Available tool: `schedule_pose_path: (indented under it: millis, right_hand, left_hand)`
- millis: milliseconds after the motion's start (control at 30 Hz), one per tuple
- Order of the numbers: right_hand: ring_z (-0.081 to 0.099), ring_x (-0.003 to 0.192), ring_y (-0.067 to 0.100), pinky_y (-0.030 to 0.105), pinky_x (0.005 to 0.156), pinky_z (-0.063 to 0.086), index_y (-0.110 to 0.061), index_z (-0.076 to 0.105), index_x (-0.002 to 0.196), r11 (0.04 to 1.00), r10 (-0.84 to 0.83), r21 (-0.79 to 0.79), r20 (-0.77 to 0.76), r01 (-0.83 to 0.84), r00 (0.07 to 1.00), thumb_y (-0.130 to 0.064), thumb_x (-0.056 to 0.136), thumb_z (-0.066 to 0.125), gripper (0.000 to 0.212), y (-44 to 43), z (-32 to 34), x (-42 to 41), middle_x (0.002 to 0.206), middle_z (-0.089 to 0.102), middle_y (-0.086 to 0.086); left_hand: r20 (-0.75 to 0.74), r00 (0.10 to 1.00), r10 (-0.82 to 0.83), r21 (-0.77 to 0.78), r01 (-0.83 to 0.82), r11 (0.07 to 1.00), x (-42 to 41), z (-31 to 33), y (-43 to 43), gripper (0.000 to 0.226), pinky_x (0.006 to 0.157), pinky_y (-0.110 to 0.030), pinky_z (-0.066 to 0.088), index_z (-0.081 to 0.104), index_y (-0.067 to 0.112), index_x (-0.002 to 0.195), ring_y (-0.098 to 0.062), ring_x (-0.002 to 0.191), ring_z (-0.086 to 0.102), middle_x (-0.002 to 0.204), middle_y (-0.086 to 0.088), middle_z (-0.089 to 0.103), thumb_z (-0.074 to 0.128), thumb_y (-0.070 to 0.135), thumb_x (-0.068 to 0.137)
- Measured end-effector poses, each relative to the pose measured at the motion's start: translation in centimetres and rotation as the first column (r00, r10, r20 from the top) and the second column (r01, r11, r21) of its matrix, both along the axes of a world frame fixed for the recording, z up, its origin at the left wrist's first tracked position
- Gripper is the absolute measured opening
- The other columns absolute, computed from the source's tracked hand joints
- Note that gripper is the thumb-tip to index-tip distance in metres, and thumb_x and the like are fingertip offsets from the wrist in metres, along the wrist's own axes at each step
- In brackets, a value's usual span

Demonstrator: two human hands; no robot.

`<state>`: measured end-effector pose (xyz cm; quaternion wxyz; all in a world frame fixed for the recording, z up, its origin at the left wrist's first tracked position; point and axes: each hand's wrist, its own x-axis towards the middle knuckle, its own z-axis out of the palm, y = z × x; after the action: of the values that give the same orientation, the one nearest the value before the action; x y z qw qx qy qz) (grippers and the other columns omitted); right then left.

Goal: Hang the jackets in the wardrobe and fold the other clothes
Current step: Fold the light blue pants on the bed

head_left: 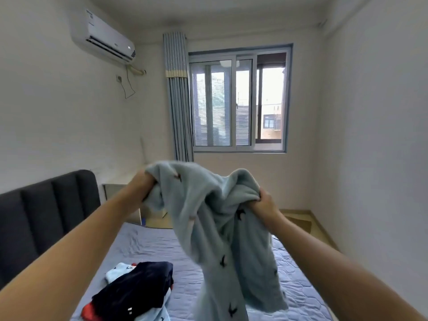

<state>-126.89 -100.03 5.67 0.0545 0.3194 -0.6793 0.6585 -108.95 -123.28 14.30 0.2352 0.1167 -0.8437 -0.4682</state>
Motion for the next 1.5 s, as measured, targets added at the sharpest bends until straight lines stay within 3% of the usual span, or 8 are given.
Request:
schedule_pose_path:
  millis: [133, 333, 500, 633, 800, 933, 1300, 1500]
  right_hand:
    - [0.046, 0.065, -0.002, 0.017, 0.061, 0.039, -0.009, 0.056, 0.086, 0.967, 0.034, 0.235, -0.493, 0.095, 0.869, -0.005, 0.071, 0.056, 0.015, 0.9, 4.2, 1.1, 0.074, 0.057, -0.002]
    - [0.058, 0.091, 0.017, 0.029, 0.080, 0.041, -0.016, 0.064, 0.097, 0.942, 0.133, 0.253, -0.884, 0.220, 0.449, -0.004, 0.062, 0.068, 0.037, -0.1, 6.0, 4.2, 0.099, 0.063, -0.001]
    - [0.052, 0.117, 0.018, 0.039, 0.099, 0.046, -0.024, 0.034, 0.142, 0.953, 0.100, 0.302, -0.273, -0.013, 0.957, -0.014, 0.071, 0.083, 0.086, 4.1, 4.0, 2.1, 0.134, 0.047, 0.001]
    - [0.064, 0.098, 0.004, 0.023, 0.082, 0.055, -0.027, 0.043, 0.132, 0.790, 0.295, 0.460, 0.296, -0.406, 0.909, -0.009, 0.077, 0.079, 0.068, 7.6, 0.5, 1.3, 0.119, 0.061, 0.000]
    - [0.060, 0.083, 0.015, 0.036, 0.079, 0.055, -0.013, 0.066, 0.087, 0.899, 0.019, 0.436, 0.045, -0.037, 0.999, -0.005, 0.074, 0.075, 0.017, 6.8, -0.7, 0.5, 0.087, 0.068, 0.004]
    - [0.061, 0.077, 0.003, 0.017, 0.074, 0.050, 0.005, 0.064, 0.101, 0.996, 0.006, 0.090, -0.122, 0.005, 0.993, 0.020, 0.082, 0.052, 0.027, 6.4, 2.8, 0.8, 0.089, 0.066, 0.008]
    - [0.053, 0.074, 0.013, 0.029, 0.071, 0.044, -0.008, 0.061, 0.080, 0.961, 0.141, 0.277, -0.413, -0.024, 0.900, 0.007, 0.070, 0.050, 0.021, 4.7, 11.4, 4.0, 0.076, 0.061, 0.003]
    - [0.061, 0.083, 0.024, 0.042, 0.082, 0.051, -0.006, 0.068, 0.082, 0.838, -0.043, 0.431, -0.559, 0.334, 0.828, 0.004, 0.074, 0.056, 0.017, 8.9, 16.8, 0.9, 0.082, 0.069, 0.009]
  left_hand:
    - [0.620, 0.765, -0.176, -0.155, 0.339, 0.928, 0.5, -1.6, -0.3, 0.074, 0.106, -0.036, 0.040, 0.040, 0.025, 0.136, -0.016, 0.121, 0.048, 0.134, 0.001, 0.047, 0.069, 0.021, 0.068]
    - [0.212, 0.837, -0.504, 0.050, 0.506, 0.861, -3.5, -2.6, 7.2, 0.069, 0.100, -0.040, 0.048, 0.047, 0.025, 0.133, -0.017, 0.110, 0.059, 0.122, -0.001, 0.061, 0.078, 0.019, 0.071]
    - [-0.113, 0.942, -0.317, 0.042, 0.323, 0.945, -5.7, -4.9, 9.2, 0.046, 0.081, -0.027, 0.056, 0.060, 0.033, 0.106, -0.015, 0.094, 0.062, 0.099, 0.001, 0.067, 0.064, 0.017, 0.063]
    - [-0.369, 0.887, -0.277, 0.222, 0.373, 0.901, -6.1, -4.7, 8.7, 0.046, 0.068, -0.017, 0.054, 0.059, 0.032, 0.104, -0.001, 0.083, 0.064, 0.094, 0.006, 0.068, 0.064, 0.012, 0.064]
    - [-0.291, 0.875, -0.388, 0.079, 0.426, 0.901, -5.8, -5.7, 7.7, 0.057, 0.083, -0.029, 0.055, 0.055, 0.032, 0.114, -0.010, 0.100, 0.062, 0.104, 0.007, 0.068, 0.067, 0.009, 0.064]
    - [0.458, 0.844, -0.279, -0.410, 0.479, 0.776, -5.0, -7.3, 5.5, 0.096, 0.111, -0.037, 0.034, 0.028, 0.025, 0.145, -0.016, 0.131, 0.038, 0.145, 0.000, 0.038, 0.078, 0.036, 0.063]
    - [-0.200, 0.898, -0.393, -0.202, 0.355, 0.913, -4.0, -3.1, 11.3, 0.028, 0.075, -0.039, 0.053, 0.064, 0.019, 0.093, -0.010, 0.080, 0.058, 0.086, 0.001, 0.067, 0.075, 0.023, 0.067]
    - [0.385, 0.761, -0.522, -0.207, 0.623, 0.755, -4.5, -1.5, 8.6, 0.031, 0.087, -0.034, 0.056, 0.069, 0.014, 0.101, -0.017, 0.095, 0.068, 0.101, -0.001, 0.072, 0.077, 0.028, 0.073]
